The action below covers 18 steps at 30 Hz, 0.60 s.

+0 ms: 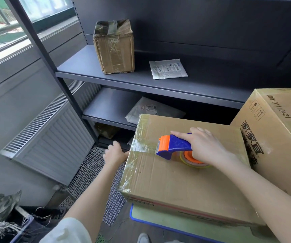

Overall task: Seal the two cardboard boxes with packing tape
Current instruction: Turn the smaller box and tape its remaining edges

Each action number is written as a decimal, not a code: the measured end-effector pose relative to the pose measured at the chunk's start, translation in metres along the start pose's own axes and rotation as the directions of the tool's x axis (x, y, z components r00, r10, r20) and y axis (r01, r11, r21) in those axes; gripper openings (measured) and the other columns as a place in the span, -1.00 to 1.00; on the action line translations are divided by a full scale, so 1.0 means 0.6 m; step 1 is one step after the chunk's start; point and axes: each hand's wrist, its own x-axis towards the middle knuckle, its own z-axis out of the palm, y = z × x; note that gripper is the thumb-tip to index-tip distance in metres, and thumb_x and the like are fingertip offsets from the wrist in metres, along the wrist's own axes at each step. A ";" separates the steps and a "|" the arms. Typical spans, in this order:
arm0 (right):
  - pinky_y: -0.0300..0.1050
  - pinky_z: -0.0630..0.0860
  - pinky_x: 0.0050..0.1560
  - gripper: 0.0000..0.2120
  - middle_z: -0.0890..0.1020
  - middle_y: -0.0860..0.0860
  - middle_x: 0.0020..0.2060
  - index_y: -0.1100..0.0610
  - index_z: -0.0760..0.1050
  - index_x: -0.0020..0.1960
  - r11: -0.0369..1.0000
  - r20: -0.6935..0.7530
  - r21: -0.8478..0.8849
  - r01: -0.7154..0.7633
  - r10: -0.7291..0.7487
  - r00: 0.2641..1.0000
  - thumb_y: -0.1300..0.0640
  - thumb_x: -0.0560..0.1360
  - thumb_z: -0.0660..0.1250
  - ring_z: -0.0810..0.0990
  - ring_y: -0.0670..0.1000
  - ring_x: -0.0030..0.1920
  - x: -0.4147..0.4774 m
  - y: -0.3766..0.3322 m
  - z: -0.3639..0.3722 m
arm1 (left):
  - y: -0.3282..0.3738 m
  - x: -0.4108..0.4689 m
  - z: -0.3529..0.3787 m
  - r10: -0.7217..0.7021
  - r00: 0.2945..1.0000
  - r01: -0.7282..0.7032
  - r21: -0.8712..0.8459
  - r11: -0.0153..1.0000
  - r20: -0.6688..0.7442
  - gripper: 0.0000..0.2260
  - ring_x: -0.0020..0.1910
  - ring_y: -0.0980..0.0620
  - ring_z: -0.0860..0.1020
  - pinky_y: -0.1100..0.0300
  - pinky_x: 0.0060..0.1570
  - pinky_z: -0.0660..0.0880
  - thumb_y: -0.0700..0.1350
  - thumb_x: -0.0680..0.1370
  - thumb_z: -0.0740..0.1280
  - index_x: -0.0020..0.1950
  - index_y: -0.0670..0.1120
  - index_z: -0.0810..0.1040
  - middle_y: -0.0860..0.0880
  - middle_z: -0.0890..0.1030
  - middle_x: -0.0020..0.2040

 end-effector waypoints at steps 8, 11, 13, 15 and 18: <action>-0.14 0.16 -0.06 -0.46 0.28 -0.03 -0.14 -0.29 0.01 0.46 0.998 -0.035 -0.048 0.033 -0.035 0.999 0.05 0.56 0.09 0.37 0.06 0.06 0.003 -0.009 -0.002 | 0.038 -0.034 -0.059 0.243 0.960 -0.280 -0.458 0.844 -0.140 -0.79 -0.19 0.08 0.61 0.17 -0.18 0.57 0.08 0.55 0.27 0.00 -0.03 0.57 0.00 0.66 -0.13; -0.13 0.17 -0.05 -0.46 0.28 -0.03 -0.13 -0.28 0.01 0.46 0.997 -0.033 -0.067 0.031 -0.033 0.999 0.04 0.56 0.09 0.38 0.07 0.08 0.003 -0.012 -0.002 | 0.062 -0.056 -0.048 0.287 0.956 -0.289 -0.323 0.901 -0.058 -0.62 -0.11 0.10 0.58 0.30 -0.27 0.46 0.11 0.46 0.39 0.23 0.05 0.49 0.05 0.60 -0.01; -0.13 0.17 -0.04 -0.46 0.29 -0.02 -0.13 -0.28 0.01 0.46 0.997 -0.038 -0.071 0.025 -0.028 0.999 0.04 0.56 0.09 0.38 0.07 0.08 0.002 -0.013 -0.001 | 0.064 -0.063 -0.040 0.275 0.955 -0.295 -0.293 0.909 -0.107 -0.51 0.02 0.02 0.56 0.24 -0.13 0.40 0.05 0.44 0.44 0.34 0.02 0.44 -0.02 0.61 0.08; -0.13 0.17 -0.04 -0.46 0.29 -0.02 -0.13 -0.28 0.00 0.47 0.997 -0.042 -0.073 0.022 -0.025 0.999 0.03 0.56 0.09 0.38 0.08 0.09 0.001 -0.014 -0.002 | 0.063 -0.066 -0.037 0.268 0.953 -0.299 -0.309 0.903 -0.139 -0.48 0.05 0.03 0.54 0.23 -0.08 0.37 0.04 0.44 0.44 0.37 0.02 0.41 -0.03 0.61 0.13; -0.13 0.18 -0.03 -0.44 0.30 -0.02 -0.10 -0.27 0.00 0.47 0.998 -0.035 -0.060 0.011 -0.013 0.999 0.01 0.56 0.12 0.38 0.08 0.12 -0.001 -0.015 -0.002 | 0.064 -0.071 -0.038 0.271 0.953 -0.298 -0.279 0.913 -0.132 -0.39 0.18 0.01 0.51 0.24 -0.03 0.37 0.04 0.45 0.43 0.46 0.00 0.30 -0.04 0.56 0.23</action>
